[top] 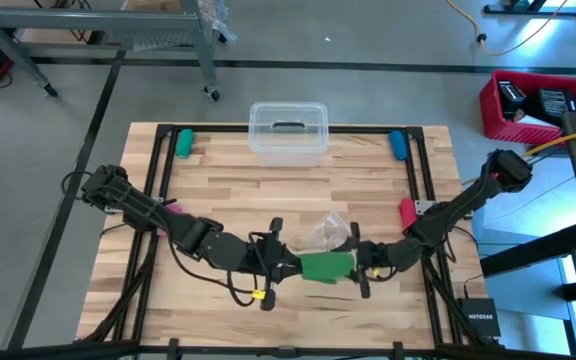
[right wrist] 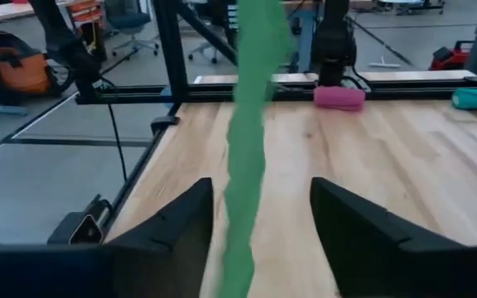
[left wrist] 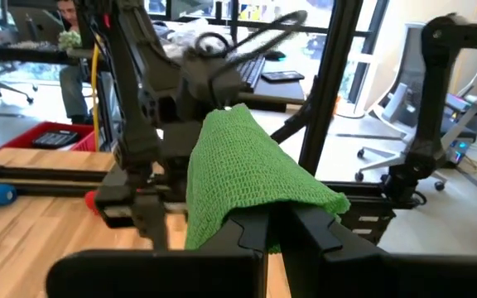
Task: Roll bandage
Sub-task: Roll the green bandage
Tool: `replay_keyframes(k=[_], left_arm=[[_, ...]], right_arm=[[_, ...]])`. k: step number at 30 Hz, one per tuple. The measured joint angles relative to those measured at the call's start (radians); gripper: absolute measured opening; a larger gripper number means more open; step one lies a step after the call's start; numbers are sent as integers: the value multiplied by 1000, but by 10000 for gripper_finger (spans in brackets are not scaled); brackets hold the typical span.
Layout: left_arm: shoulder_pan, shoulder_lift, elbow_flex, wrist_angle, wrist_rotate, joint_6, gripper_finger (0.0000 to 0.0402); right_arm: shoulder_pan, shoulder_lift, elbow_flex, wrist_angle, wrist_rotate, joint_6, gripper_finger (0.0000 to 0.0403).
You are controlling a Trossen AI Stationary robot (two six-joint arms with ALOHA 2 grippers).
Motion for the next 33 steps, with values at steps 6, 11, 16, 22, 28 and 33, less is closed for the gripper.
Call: replay_keyframes(k=[6, 11, 16, 22, 28, 33], left_arm=[[12, -2, 0, 4, 0, 5, 11], [7, -26, 24, 22, 0, 27, 11], [-27, -105, 59, 18, 0, 53, 11], [-54, -190, 61, 59, -1, 152, 11], [-55, -198, 60, 223, -4, 222, 11], [-55, -209, 60, 339, -4, 273, 11]], right_arm=[[0, 39, 0, -16, 61, -25, 69], [17, 39, 0, -70, 135, -41, 17], [49, 39, 0, -180, 269, -14, 7], [53, 54, -21, -229, 298, 66, 5], [52, 125, -69, -230, 341, 150, 3], [53, 185, -82, -220, 338, 223, 3]])
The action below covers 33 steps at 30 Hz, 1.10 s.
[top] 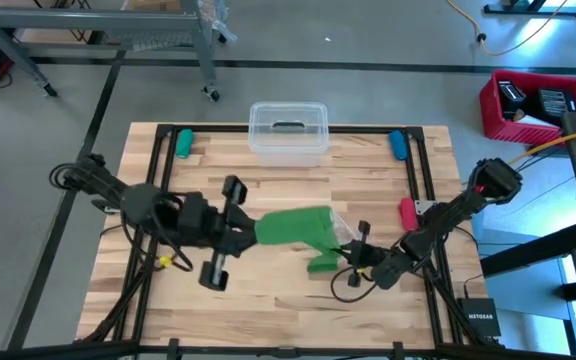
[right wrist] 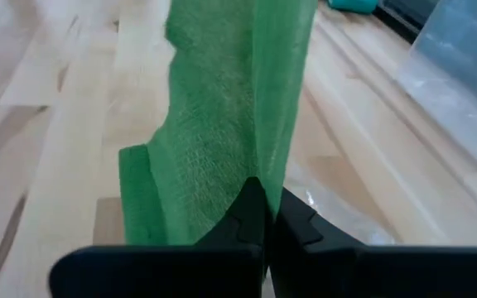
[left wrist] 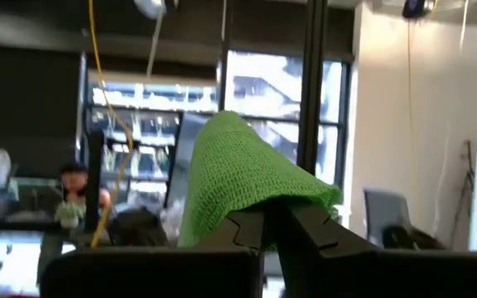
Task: Roll bandage
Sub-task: Roll the green bandage
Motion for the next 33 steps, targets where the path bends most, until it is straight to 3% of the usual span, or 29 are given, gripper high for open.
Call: replay_keyframes(k=[8, 12, 21, 27, 30, 33], left_arm=[[0, -51, 23, 156, -6, 55, 11], [0, -103, 60, 155, -22, 110, 11], [2, -105, 51, -282, -57, -88, 11], [2, -26, 7, -374, -67, -148, 11], [2, -1, -4, -432, -68, -138, 11], [6, 17, -10, -428, -69, -159, 11]], right_arm=[[0, 71, 1, 12, -33, 39, 2], [0, 77, 2, 19, -32, 53, 1], [0, 76, 2, 61, -59, 47, 6], [0, 77, 49, 65, -76, 103, 10], [0, 77, 85, 66, -100, 116, 34], [0, 70, 111, 67, -139, 107, 85]])
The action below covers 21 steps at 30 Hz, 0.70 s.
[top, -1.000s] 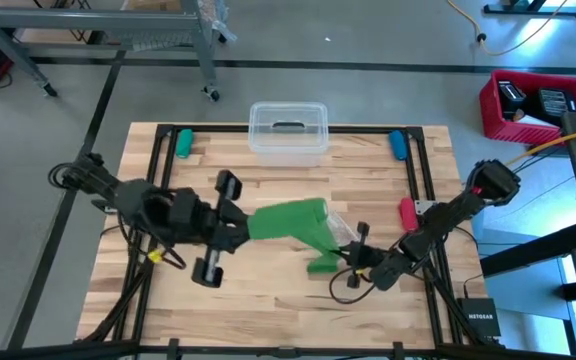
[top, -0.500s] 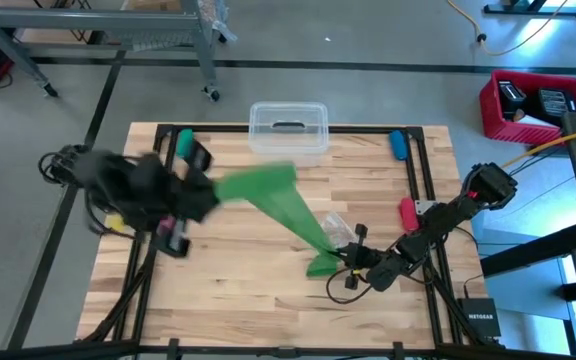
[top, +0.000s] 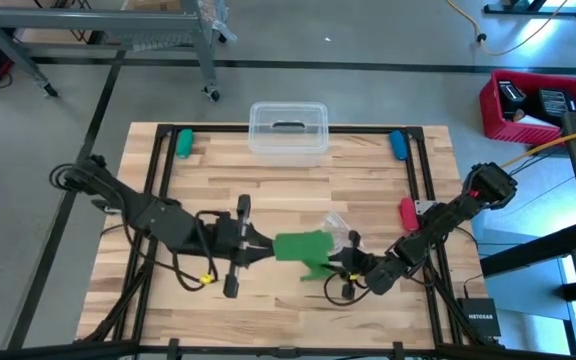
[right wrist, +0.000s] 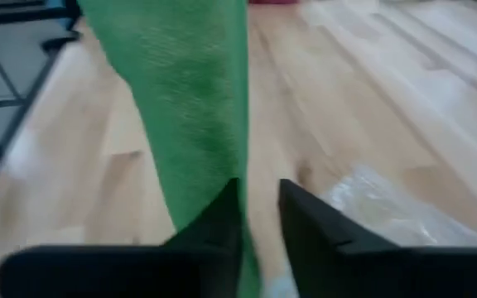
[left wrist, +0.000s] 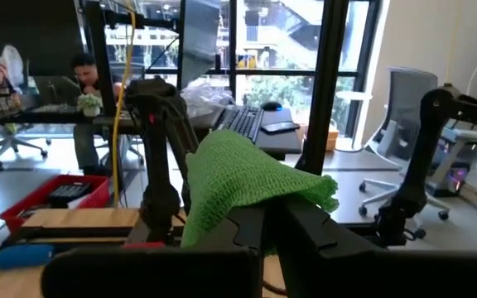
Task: Roll bandage
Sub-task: Roll the green bandage
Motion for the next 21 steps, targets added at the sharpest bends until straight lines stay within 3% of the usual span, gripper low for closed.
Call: replay_keyframes(k=[6, 10, 16, 21], left_arm=[[-5, 7, 0, 35, -2, -2, 11], [-6, 6, -1, 34, -2, -5, 11], [10, 25, -1, 34, -7, 0, 11], [23, 45, -2, 21, -15, 3, 11]], right_arm=[[0, -42, 57, -103, -104, -31, 208], [0, -93, 86, -194, -161, -30, 269], [-8, -113, 87, -79, -93, -71, 306], [-8, -113, 87, -75, -156, -115, 304]])
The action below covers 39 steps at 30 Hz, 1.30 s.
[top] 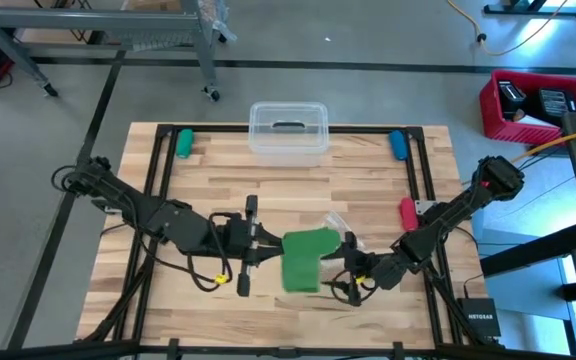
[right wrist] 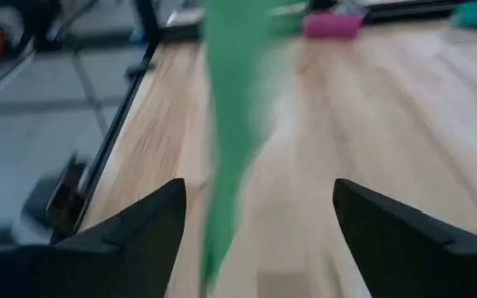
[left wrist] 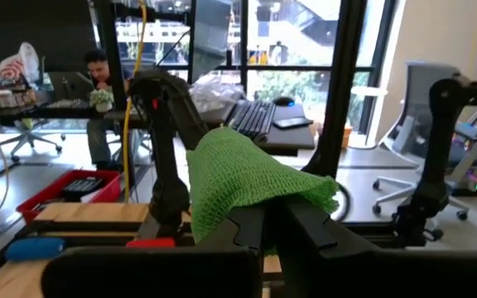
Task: Roll bandage
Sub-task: Roll the green bandage
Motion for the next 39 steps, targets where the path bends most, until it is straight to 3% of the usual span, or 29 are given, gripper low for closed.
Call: replay_keyframes(k=[4, 9, 12, 16, 20, 28, 34, 39], left_arm=[[10, 13, 0, -18, -3, -5, 11], [7, 14, 0, -25, -2, -28, 11], [-3, 18, 0, -17, -2, -31, 11], [-5, 51, 0, -4, -2, -34, 11], [-5, 84, -1, 54, 1, -28, 11], [-10, 103, -1, 107, 4, -22, 11], [-11, 108, -1, 116, 6, -28, 11], [-10, 108, -1, 117, 6, -31, 11]], right_arm=[[3, -26, 0, -88, -82, -6, 297], [5, -175, 0, -196, -149, 7, 284], [34, -274, 0, -238, -66, -5, 278], [65, -322, 0, -87, 141, -170, 276], [61, -301, 0, 156, 148, -364, 276], [-21, -250, 1, 443, -15, -523, 276], [-84, -249, 1, 474, -143, -530, 273], [-135, -249, 1, 476, -181, -530, 227]])
